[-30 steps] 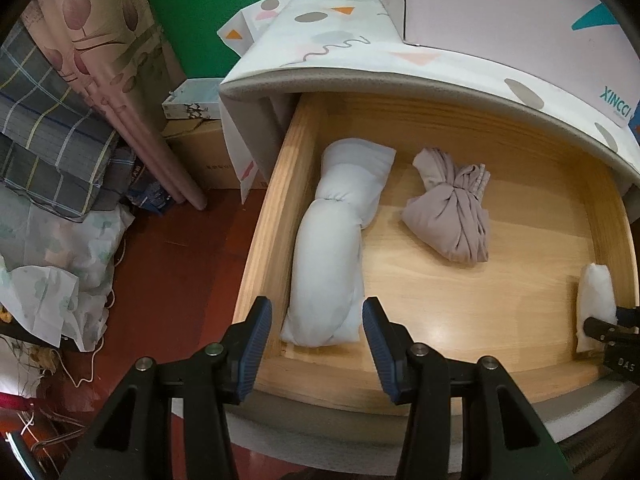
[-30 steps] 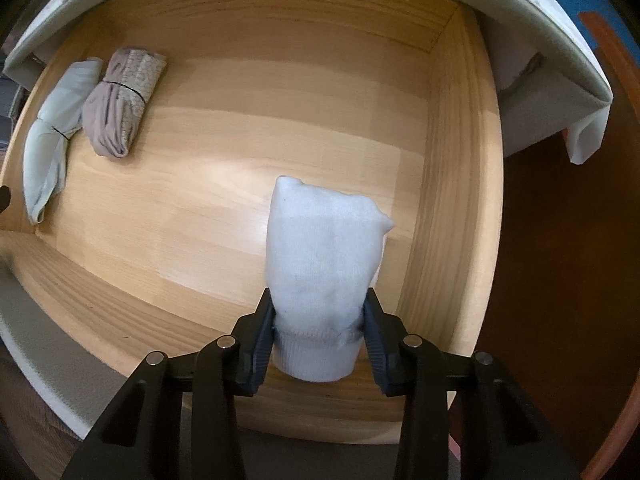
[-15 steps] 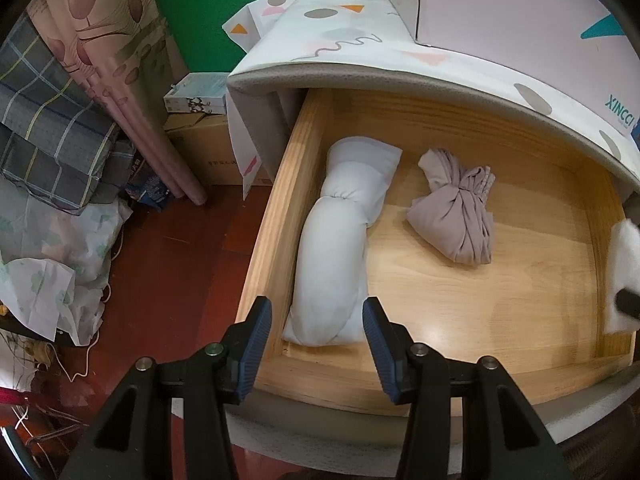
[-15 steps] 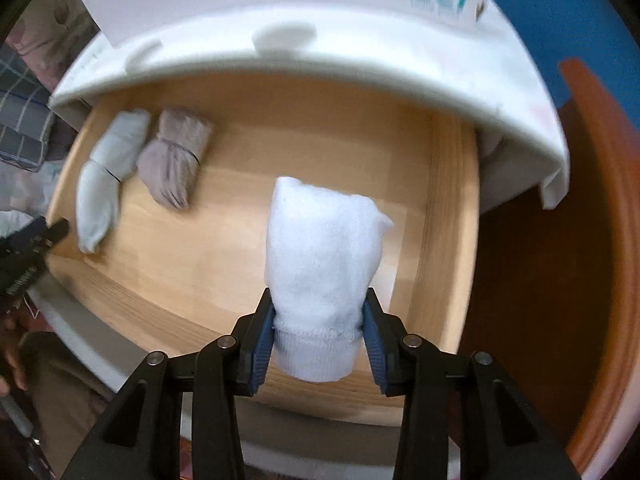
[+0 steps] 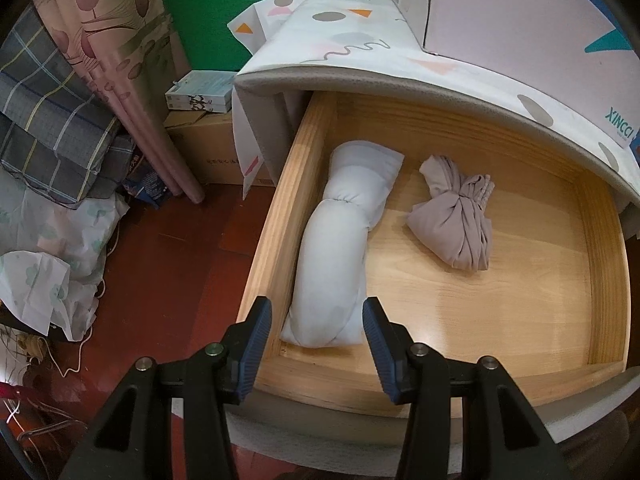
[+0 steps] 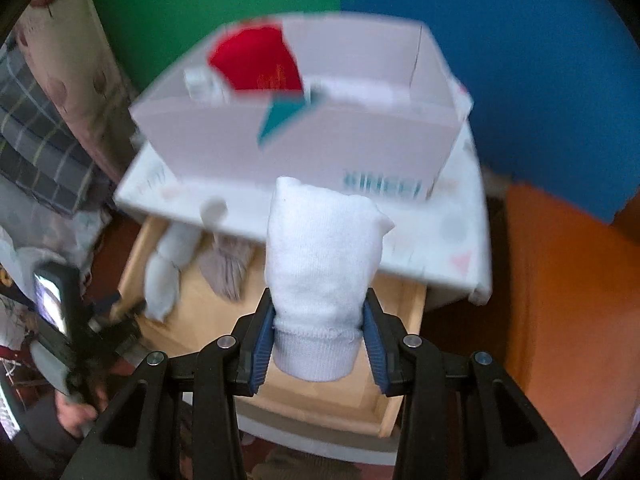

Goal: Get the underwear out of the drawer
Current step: 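Lift the white sock out of the drawer and lower it into the white box, then open the right gripper and move it back into the drawer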

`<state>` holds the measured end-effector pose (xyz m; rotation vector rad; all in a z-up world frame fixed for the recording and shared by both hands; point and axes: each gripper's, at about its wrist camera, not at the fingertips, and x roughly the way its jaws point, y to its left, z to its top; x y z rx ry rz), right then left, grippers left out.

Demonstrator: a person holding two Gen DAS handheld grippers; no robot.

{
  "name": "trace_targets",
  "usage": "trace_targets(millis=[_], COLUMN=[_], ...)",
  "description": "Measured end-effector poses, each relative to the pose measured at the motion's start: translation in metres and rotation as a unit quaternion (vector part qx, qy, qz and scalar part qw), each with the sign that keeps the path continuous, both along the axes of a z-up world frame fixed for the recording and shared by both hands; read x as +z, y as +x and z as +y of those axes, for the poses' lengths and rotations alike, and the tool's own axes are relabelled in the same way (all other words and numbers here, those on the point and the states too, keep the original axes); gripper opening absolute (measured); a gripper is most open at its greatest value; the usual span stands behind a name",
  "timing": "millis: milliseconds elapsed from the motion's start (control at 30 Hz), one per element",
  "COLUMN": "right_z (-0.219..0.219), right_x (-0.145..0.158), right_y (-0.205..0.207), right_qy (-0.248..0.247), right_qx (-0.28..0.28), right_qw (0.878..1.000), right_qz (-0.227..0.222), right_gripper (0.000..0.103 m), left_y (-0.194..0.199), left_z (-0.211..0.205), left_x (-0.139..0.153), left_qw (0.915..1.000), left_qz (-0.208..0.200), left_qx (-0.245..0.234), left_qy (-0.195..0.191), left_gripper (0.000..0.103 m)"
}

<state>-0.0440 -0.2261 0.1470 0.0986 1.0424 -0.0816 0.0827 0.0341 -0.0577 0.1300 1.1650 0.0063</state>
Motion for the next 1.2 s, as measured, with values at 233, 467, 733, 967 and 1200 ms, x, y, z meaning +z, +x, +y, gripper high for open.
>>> trace_targets(millis=[233,467,733,967,1200], right_z=[-0.015,-0.036,-0.043,-0.043,-0.039], right_x=[0.055,0.058,0.012,-0.009,0.006], right_y=[0.048,0.103,0.148,0.154,0.140], right_qy=[-0.032,-0.032,-0.041,-0.044,-0.046], right_qx=[-0.033,-0.077,-0.086,-0.089,-0.075], right_qw=[0.998,0.996,0.995,0.995,0.996], right_qz=[-0.048,-0.038,0.012,0.021,-0.023], right_gripper=[0.037,0.038,0.038,0.044,0.054], left_y=[0.000,-0.001,0.001,0.002,0.003], left_z=[0.000,0.001,0.012,0.013,0.017], left_x=[0.000,0.002,0.004,0.005,0.005], left_qw=[1.0000,0.9999,0.9989,0.9987,0.9982], left_qz=[0.000,-0.006,-0.012,-0.013,-0.015], left_qx=[0.001,0.002,0.028,0.031,0.043], left_qy=[0.000,-0.010,-0.036,-0.038,-0.039], left_gripper=[0.048,0.048,0.048,0.048,0.048])
